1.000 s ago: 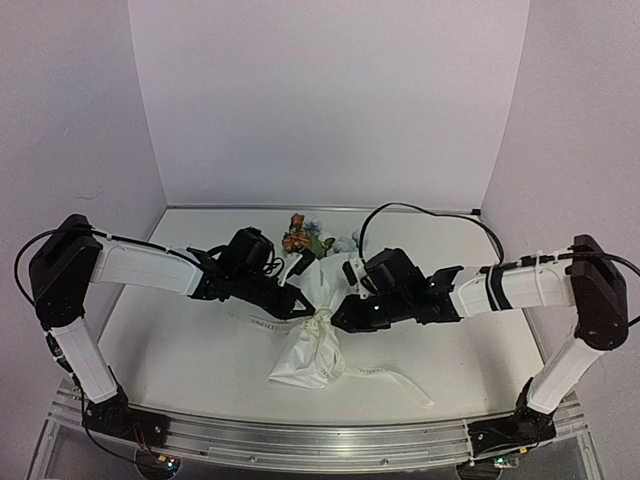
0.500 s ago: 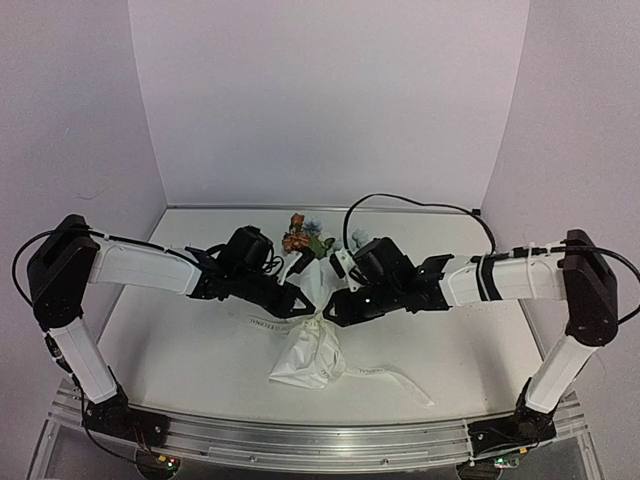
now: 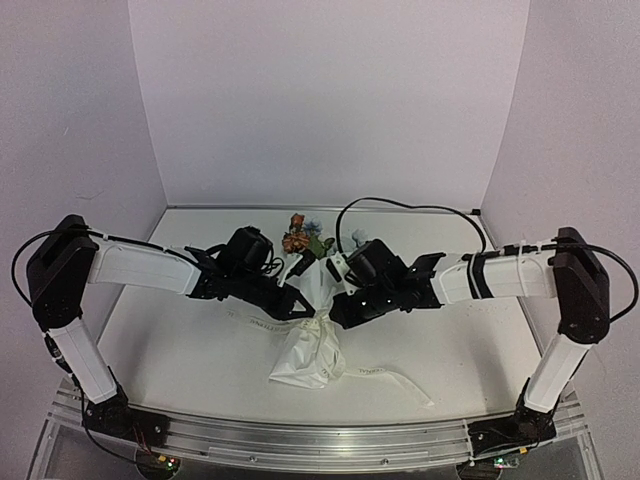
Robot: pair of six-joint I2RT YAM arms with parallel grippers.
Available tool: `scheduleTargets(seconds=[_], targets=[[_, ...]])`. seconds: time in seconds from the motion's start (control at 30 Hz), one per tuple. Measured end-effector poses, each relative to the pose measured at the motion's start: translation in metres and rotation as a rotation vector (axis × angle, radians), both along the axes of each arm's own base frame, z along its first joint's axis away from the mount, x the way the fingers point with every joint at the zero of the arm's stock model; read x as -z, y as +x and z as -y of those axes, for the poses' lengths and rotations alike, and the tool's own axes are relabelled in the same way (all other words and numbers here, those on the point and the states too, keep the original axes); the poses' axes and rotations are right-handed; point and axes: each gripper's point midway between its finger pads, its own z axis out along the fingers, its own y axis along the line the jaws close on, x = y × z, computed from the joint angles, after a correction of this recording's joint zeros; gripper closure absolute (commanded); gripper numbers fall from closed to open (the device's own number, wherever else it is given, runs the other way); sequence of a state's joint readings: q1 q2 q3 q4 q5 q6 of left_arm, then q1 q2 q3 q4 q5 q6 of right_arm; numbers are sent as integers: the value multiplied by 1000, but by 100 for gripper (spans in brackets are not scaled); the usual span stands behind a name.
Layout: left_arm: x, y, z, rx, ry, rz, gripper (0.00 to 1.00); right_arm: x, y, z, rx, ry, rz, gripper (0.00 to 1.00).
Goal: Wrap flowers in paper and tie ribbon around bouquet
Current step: Cross the half-tied ribbon over the folded bouquet.
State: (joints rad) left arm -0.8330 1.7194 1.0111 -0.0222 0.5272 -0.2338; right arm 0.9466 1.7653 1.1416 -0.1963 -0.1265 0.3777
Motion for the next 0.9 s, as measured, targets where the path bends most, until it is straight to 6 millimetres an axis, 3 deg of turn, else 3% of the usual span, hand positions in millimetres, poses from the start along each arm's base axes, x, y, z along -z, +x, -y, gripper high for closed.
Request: scheduleTargets(seconds=[0.23, 0.9], targets=[[-4, 4, -3, -23, 3, 10, 100, 0, -14, -1, 50, 35, -44, 75], [-13, 5, -8, -34, 9, 4, 100, -5, -22, -9, 135, 89, -51, 69]])
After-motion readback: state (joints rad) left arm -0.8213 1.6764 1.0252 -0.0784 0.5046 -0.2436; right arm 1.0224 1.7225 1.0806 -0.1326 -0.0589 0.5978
